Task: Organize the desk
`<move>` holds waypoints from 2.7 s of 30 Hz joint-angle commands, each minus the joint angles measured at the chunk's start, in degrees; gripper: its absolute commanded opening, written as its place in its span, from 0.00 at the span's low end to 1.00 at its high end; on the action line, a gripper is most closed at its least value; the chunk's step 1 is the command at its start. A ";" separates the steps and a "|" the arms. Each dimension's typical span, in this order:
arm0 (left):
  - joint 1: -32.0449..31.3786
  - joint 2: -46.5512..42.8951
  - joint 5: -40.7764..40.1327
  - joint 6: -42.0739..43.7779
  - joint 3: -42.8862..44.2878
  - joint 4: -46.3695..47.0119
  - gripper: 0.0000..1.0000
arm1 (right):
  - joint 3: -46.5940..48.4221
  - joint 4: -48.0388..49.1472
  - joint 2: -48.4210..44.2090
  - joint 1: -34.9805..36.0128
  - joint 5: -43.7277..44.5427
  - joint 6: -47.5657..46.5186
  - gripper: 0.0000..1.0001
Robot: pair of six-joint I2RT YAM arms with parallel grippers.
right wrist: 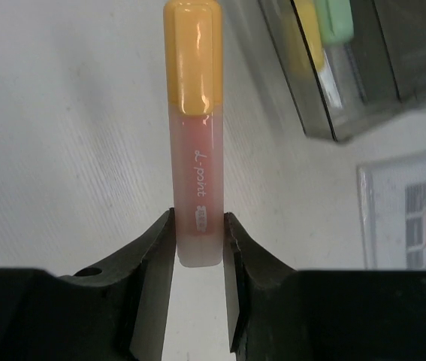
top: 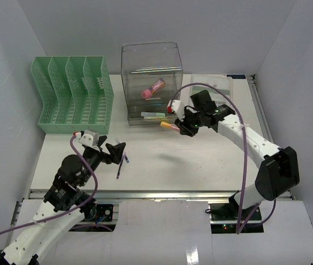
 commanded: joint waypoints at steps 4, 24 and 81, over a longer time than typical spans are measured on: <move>0.09 0.61 0.48 -0.02 1.05 -0.19 0.98 | 26.75 -1.01 17.77 7.48 15.12 -5.67 0.08; 0.09 5.11 10.44 1.63 1.38 0.35 0.89 | 31.13 1.05 25.02 8.17 18.22 -5.79 0.66; 2.72 93.42 7.57 45.28 51.58 11.06 0.79 | -31.19 7.65 -35.76 -32.03 -49.74 -18.93 0.52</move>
